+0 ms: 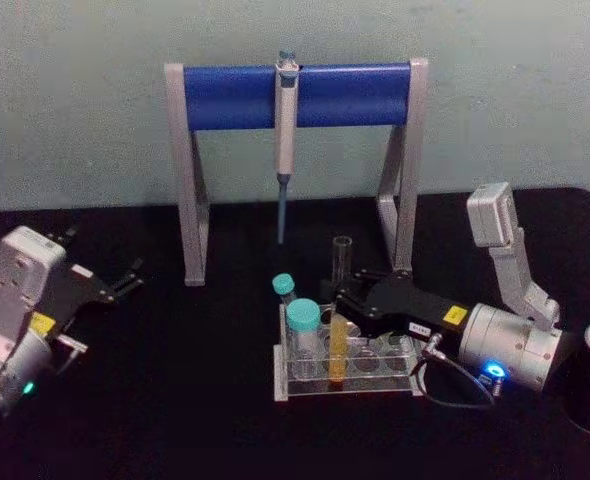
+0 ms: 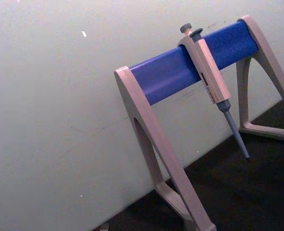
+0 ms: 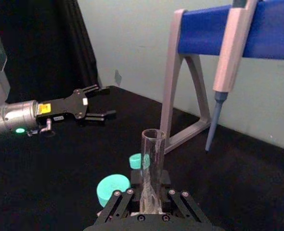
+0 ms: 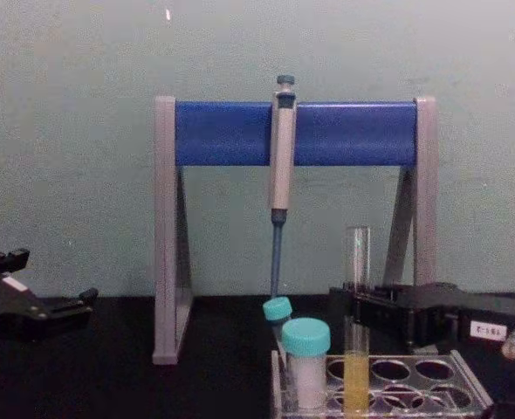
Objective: Pick up the test tube from the test tube rack, shake it, then place it back into the test tube rack.
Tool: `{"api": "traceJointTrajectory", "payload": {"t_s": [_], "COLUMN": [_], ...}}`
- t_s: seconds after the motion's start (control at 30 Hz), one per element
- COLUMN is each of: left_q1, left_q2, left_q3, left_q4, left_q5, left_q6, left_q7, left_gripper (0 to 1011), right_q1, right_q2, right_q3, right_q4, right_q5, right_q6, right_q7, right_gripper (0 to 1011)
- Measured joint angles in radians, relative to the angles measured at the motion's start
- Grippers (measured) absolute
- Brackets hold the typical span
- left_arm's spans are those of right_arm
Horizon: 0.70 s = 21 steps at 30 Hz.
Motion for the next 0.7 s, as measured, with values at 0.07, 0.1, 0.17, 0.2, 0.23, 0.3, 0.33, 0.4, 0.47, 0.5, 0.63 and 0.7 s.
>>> {"api": "traceJointTrajectory", "payload": {"t_s": [0.07,0.1,0.17,0.2,0.23,0.3,0.33,0.4,0.47,0.5,0.63,0.7], "left_q1": [0.000,0.000,0.000,0.000,0.000,0.000,0.000,0.000,0.000,0.000,0.000,0.000], "left_q2": [0.000,0.000,0.000,0.000,0.000,0.000,0.000,0.000,0.000,0.000,0.000,0.000], "left_q3": [0.000,0.000,0.000,0.000,0.000,0.000,0.000,0.000,0.000,0.000,0.000,0.000], "left_q4": [0.000,0.000,0.000,0.000,0.000,0.000,0.000,0.000,0.000,0.000,0.000,0.000], "left_q5": [0.000,0.000,0.000,0.000,0.000,0.000,0.000,0.000,0.000,0.000,0.000,0.000], "left_q6": [0.000,0.000,0.000,0.000,0.000,0.000,0.000,0.000,0.000,0.000,0.000,0.000], "left_q7": [0.000,0.000,0.000,0.000,0.000,0.000,0.000,0.000,0.000,0.000,0.000,0.000], "left_gripper": [1001,1001,1001,1001,1001,1002,1001,1001,1001,1001,1001,1001], "right_q1": [-0.003,-0.005,-0.008,-0.012,-0.014,-0.021,-0.023,-0.030,-0.036,-0.038,-0.046,-0.051], "right_q2": [0.004,0.006,0.010,0.013,0.015,0.019,0.020,0.023,0.025,0.025,0.028,0.030], "right_q3": [-0.003,-0.004,-0.006,-0.007,-0.008,-0.009,-0.009,-0.006,-0.002,0.000,0.009,0.014], "right_q4": [-0.010,-0.014,-0.024,-0.033,-0.038,-0.052,-0.056,-0.072,-0.086,-0.090,-0.112,-0.124], "right_q5": [-0.014,-0.020,-0.033,-0.047,-0.055,-0.073,-0.077,-0.089,-0.097,-0.098,-0.104,-0.109], "right_q6": [-0.011,-0.015,-0.022,-0.031,-0.034,-0.044,-0.045,-0.051,-0.054,-0.055,-0.056,-0.056], "right_q7": [-0.004,-0.005,-0.009,-0.014,-0.016,-0.022,-0.023,-0.028,-0.029,-0.029,-0.032,-0.036], "right_gripper": [233,233,233,233,233,233,233,233,233,233,233,233]}}
